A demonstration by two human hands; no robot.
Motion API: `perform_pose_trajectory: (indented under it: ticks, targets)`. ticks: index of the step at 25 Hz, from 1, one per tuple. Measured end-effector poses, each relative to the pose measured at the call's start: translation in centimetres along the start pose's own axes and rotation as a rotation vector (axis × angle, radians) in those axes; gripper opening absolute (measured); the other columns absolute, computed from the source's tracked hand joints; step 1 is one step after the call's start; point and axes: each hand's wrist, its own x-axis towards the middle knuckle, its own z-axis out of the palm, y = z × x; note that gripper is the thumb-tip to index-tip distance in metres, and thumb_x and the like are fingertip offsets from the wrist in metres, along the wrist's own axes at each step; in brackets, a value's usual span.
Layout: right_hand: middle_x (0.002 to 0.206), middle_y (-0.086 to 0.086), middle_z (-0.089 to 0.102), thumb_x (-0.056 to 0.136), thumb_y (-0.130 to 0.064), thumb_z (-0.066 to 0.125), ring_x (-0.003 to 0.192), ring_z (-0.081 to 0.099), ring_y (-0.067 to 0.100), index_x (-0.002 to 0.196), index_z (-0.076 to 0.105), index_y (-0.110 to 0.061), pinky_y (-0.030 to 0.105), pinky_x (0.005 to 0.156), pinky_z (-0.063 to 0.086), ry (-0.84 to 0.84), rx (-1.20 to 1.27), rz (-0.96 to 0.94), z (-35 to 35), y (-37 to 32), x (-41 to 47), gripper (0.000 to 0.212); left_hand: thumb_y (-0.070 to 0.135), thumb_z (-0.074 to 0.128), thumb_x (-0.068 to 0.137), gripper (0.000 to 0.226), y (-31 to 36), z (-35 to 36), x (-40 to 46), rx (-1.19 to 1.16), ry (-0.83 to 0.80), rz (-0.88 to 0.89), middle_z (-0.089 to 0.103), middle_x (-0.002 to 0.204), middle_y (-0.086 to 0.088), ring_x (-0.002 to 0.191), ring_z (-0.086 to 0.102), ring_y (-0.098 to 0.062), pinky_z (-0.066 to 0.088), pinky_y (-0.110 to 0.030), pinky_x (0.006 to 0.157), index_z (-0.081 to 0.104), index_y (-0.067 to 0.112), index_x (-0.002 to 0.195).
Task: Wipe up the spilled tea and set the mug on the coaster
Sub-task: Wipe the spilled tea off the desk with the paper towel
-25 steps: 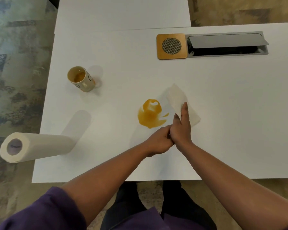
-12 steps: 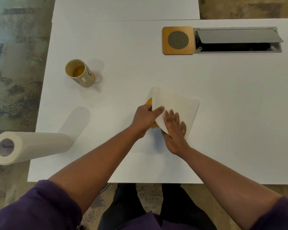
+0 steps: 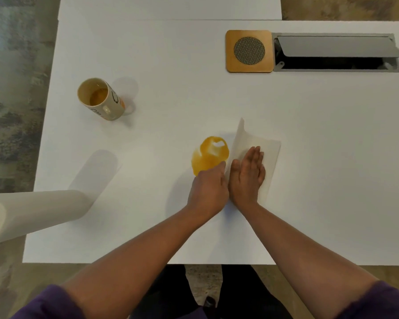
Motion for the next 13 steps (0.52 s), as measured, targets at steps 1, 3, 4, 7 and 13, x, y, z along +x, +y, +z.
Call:
perform_pose_trajectory:
  ticks: [1, 3, 4, 7, 13]
  targets:
    - [0.168, 0.01, 0.004, 0.099, -0.048, 0.01, 0.155, -0.003, 0.021, 0.159, 0.006, -0.006, 0.043, 0.124, 0.002, -0.004, -0.065, -0.003, 0.4, -0.3, 0.3, 0.072, 0.015, 0.041, 0.101, 0.03, -0.3, 0.3, -0.2, -0.01, 0.003, 0.006, 0.075, 0.095, -0.009, 0.079, 0.068, -0.031, 0.056, -0.04, 0.072, 0.063, 0.014, 0.123]
    - [0.168, 0.011, 0.003, 0.099, -0.05, 0.004, 0.155, -0.005, 0.022, 0.159, 0.005, -0.006, 0.042, 0.124, 0.002, -0.007, -0.181, -0.014, 1.3, -0.7, 0.6, 0.074, 0.014, 0.041, 0.101, 0.036, -1.0, 0.6, -0.5, -0.038, 0.053, 0.025, 0.076, 0.094, -0.01, 0.079, 0.07, -0.031, 0.058, -0.04, 0.072, 0.06, 0.015, 0.132]
    - [0.168, 0.011, 0.003, 0.099, -0.05, 0.003, 0.155, -0.005, 0.023, 0.159, 0.004, -0.006, 0.042, 0.124, 0.003, -0.003, -0.234, -0.026, 1.7, -1.0, 0.8, 0.074, 0.014, 0.041, 0.1, 0.039, -1.4, 0.7, -0.7, -0.051, 0.09, 0.036, 0.076, 0.092, -0.01, 0.076, 0.07, -0.031, 0.058, -0.039, 0.071, 0.06, 0.014, 0.135]
    - [0.168, 0.012, 0.003, 0.101, -0.049, 0.004, 0.155, -0.004, 0.024, 0.159, 0.004, -0.006, 0.043, 0.124, 0.004, -0.023, -0.338, -0.103, 2.7, -1.8, 1.5, 0.072, 0.015, 0.043, 0.1, 0.041, -2.8, 0.8, -0.6, -0.111, 0.167, 0.002, 0.077, 0.094, -0.008, 0.076, 0.07, -0.025, 0.057, -0.033, 0.074, 0.058, 0.01, 0.138]
    - [0.168, 0.011, -0.003, 0.102, -0.049, 0.009, 0.155, -0.009, 0.023, 0.159, 0.001, -0.009, 0.043, 0.124, 0.001, -0.137, -0.427, -0.361, 3.9, -2.9, 2.4, 0.07, 0.013, 0.049, 0.104, 0.038, -5.2, 0.4, -1.2, -0.156, 0.261, -0.092, 0.077, 0.105, -0.002, 0.086, 0.065, 0.001, 0.039, 0.003, 0.076, 0.057, 0.01, 0.141]
